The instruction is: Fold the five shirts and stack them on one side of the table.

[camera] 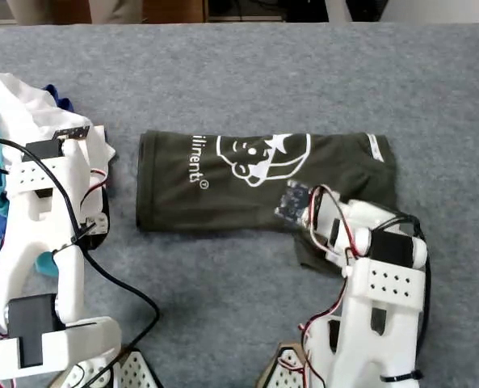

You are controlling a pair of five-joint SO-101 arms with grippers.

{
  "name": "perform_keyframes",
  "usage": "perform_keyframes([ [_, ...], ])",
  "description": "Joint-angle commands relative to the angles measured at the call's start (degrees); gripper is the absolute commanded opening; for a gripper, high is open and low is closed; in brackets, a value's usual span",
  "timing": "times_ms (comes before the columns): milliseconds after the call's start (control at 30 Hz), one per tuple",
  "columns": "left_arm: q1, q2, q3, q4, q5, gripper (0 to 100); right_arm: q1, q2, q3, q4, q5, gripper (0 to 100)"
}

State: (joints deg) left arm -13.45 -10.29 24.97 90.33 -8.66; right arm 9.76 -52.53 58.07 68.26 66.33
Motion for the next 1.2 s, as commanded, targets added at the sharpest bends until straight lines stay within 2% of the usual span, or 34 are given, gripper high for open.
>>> perform_keyframes([
  [0,-0.62,-0.48,-0.26,0.62,-0.53,2,-0.57,-0.75,-1.71,-3.16,-5.19,1.2],
  [267,-0.62,-0.48,-0.26,0.62,-0.53,2,-0.48,-0.75,-1.27,-3.69,-6.68,1.2],
  [433,-0.62,-0.48,-0.26,0.62,-0.53,2,-0.66,-0.75,-1.45,-7.03,-12.92,1.2],
  [733,-0.62,-0.48,-0.26,0.62,-0.53,2,-0.92,-0.75,-1.63,-7.65,-17.58,1.3],
  [1033,-0.44,-0.40,-0.26,0.62,-0.35,2,-2.77,-0.75,-3.65,-7.30,-28.48,1.5],
  [1167,-0.53,-0.48,-0.26,0.62,-0.35,2,-4.09,-0.40,-3.03,-7.12,-28.66,1.5],
])
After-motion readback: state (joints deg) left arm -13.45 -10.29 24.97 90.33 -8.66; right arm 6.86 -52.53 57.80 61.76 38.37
